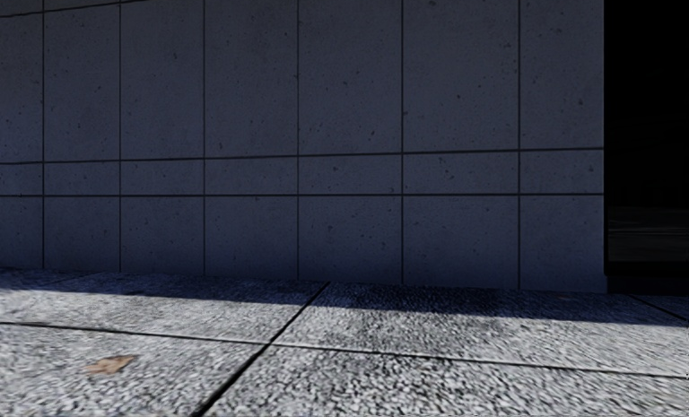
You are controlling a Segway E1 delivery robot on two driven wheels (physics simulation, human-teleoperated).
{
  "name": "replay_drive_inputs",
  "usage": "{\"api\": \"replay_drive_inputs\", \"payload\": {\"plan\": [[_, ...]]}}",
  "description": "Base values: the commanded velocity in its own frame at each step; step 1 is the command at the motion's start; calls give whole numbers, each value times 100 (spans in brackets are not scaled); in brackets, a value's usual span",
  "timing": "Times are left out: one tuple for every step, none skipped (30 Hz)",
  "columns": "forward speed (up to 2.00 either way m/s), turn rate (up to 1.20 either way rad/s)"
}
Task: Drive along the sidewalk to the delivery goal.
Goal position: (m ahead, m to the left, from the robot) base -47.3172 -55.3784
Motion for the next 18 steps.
{"api": "replay_drive_inputs", "payload": {"plan": [[0,102],[0,102],[0,102],[0,102],[0,102],[0,102],[0,102],[0,102],[0,99],[0,98],[0,97],[0,97],[0,97],[0,97],[0,97],[0,97],[0,97],[0,97]]}}
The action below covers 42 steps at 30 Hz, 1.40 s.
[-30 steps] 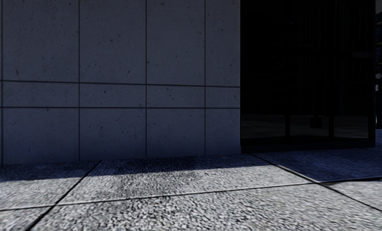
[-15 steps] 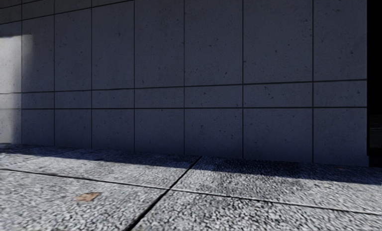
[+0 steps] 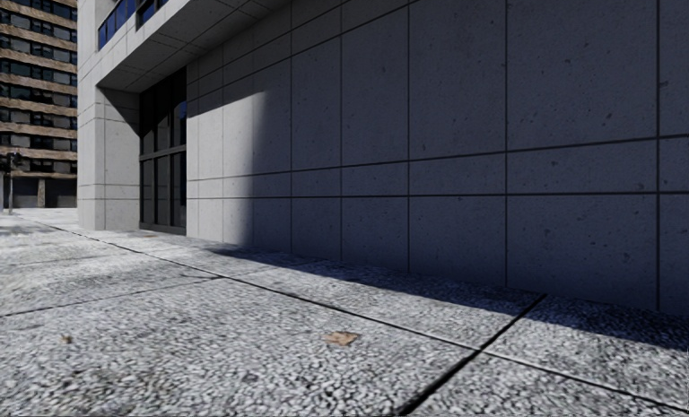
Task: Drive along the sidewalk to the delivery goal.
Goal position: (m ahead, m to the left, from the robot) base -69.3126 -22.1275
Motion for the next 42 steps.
{"api": "replay_drive_inputs", "payload": {"plan": [[0,97],[0,97],[0,97],[0,97],[0,97],[0,97],[0,97],[0,97],[0,97],[0,97],[0,97],[0,97],[0,97],[0,97],[0,97],[0,97],[0,96],[0,96],[0,94],[0,90],[0,90],[0,77],[0,65],[0,62],[0,61],[0,52],[0,52],[0,41],[0,37],[0,35],[0,35],[0,35],[0,27],[0,16],[0,9],[0,9],[0,6],[0,5],[0,4],[0,4],[0,4],[0,4]]}}
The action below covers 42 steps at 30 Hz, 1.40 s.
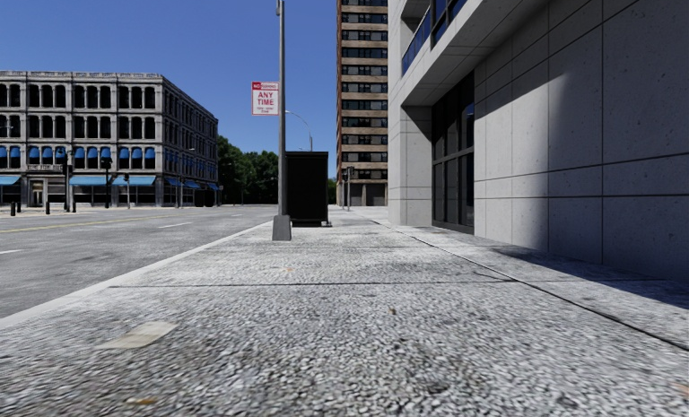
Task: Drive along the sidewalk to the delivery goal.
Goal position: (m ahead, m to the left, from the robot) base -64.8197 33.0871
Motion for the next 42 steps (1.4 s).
{"api": "replay_drive_inputs", "payload": {"plan": [[0,2],[0,0],[0,0],[0,0],[0,0],[0,0],[0,0],[0,0],[0,0],[0,0],[0,0],[0,0],[0,0],[0,0],[0,0],[0,0],[0,0],[0,0],[0,0],[0,0],[0,0],[0,0],[0,0],[0,0],[0,0],[0,0],[0,0],[0,0],[0,0],[0,0],[0,0],[0,-3],[0,-18],[0,-38],[0,-93],[0,-120],[0,-120],[0,-120],[0,-120],[0,-120],[0,-120],[0,-120]]}}
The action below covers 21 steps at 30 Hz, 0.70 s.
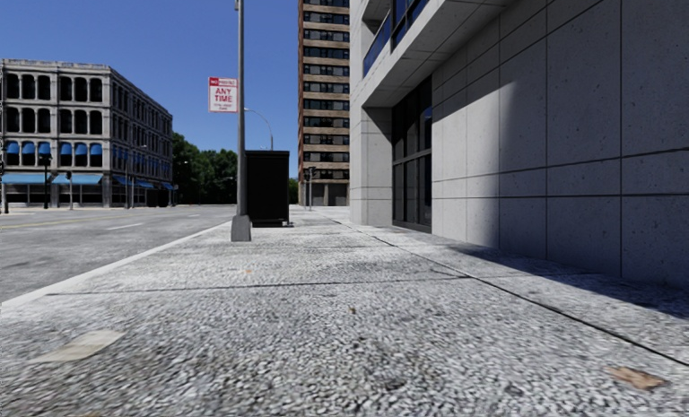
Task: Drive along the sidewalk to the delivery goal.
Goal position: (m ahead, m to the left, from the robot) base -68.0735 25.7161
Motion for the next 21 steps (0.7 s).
{"api": "replay_drive_inputs", "payload": {"plan": [[0,-120],[0,-120],[0,-120],[0,-120],[0,-120],[0,-120],[0,-120],[0,-120],[0,-120],[0,-120],[0,-120],[0,-120],[0,-120],[0,-120],[0,-120],[0,-120],[0,-120],[0,-120],[0,-120],[0,-120],[0,-120]]}}
